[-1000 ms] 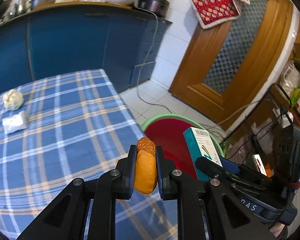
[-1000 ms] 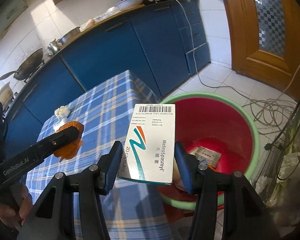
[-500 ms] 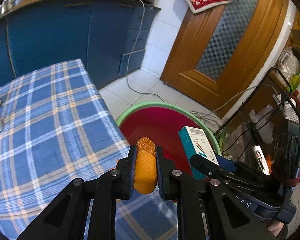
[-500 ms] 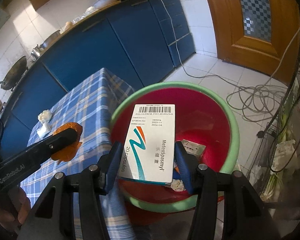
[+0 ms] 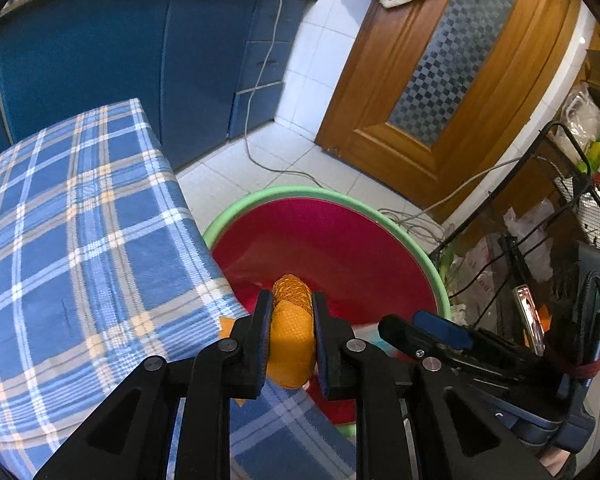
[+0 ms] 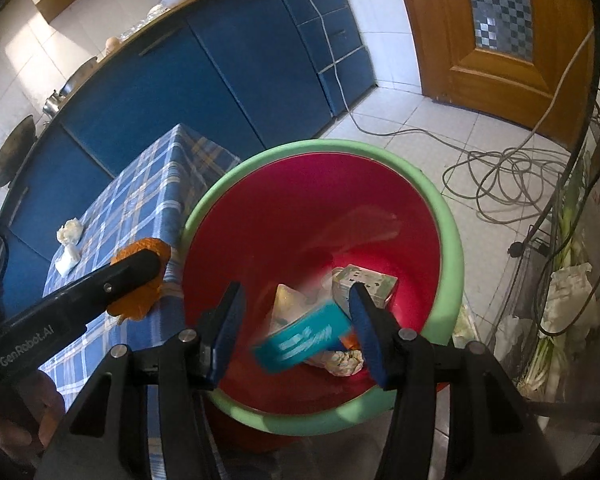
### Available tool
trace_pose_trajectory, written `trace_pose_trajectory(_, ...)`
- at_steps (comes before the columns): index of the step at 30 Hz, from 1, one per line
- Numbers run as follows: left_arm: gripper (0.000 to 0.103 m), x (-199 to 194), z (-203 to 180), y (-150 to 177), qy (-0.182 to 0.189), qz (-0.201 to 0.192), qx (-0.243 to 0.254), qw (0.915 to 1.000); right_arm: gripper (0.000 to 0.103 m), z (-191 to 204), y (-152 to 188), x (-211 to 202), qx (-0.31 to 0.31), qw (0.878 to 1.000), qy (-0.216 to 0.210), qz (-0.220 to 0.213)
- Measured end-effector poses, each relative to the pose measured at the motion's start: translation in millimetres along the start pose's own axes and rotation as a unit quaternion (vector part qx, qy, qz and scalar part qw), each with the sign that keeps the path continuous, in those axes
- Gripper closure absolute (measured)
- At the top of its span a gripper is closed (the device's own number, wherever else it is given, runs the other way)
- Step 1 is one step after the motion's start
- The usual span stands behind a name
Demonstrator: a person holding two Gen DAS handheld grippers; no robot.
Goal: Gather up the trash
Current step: 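Open the left tool to drop the orange item while the right tool drops the medicine box, then move both open tools back toward the white bag and paper ball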
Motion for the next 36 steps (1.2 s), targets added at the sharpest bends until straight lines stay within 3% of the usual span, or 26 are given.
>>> trace_pose_trajectory(2,0.069,2.1,-0.9,-0.1,0.003,0.004,-0.003,1.0000,0.047,-3.1,-0.5,0.1,0.004,1.000,0.000,0.000)
trace_pose_trajectory(4,0.063,2.2,-1.4,-0.4,0.000,0.000,-0.001,1.0000,0.047,-6.2,-1.8,-0.5,0.009,1.000,0.001,-0.002)
trace_pose_trajectory(12,0.062,0.5,-2.7,-0.7,-0.004,-0.001,-0.002,1.0000,0.047,-11.2,-5.1,-4.7,0.021,1.000,-0.003,-0.010)
trace_pose_trajectory(16,0.050,-1.1,-4.2,-1.6,0.001,-0.004,0.000,1.0000,0.047,-11.2,-7.0,-6.8,0.022,1.000,-0.004,-0.014)
trace_pose_trajectory(27,0.049,-17.0,1.5,-3.0,-0.004,-0.019,0.002,0.9998,0.046,-6.9,-9.1,-13.5,0.020,1.000,-0.004,-0.022)
trace_pose_trajectory(36,0.049,-41.1,33.5,-1.0,-0.036,-0.036,-0.018,0.9985,0.046,5.7,-6.8,-18.1,0.010,1.000,-0.013,-0.023)
Point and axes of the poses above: each gripper's, at about its wrist camera, not at the fingertips, and x roughly the way its jaws point, z to its left, y to its underside, the point moved 5 cm from there along x, roughly the way its jaws point, and after that the axes turned 6 degrees about x, right-handed, at the moved point
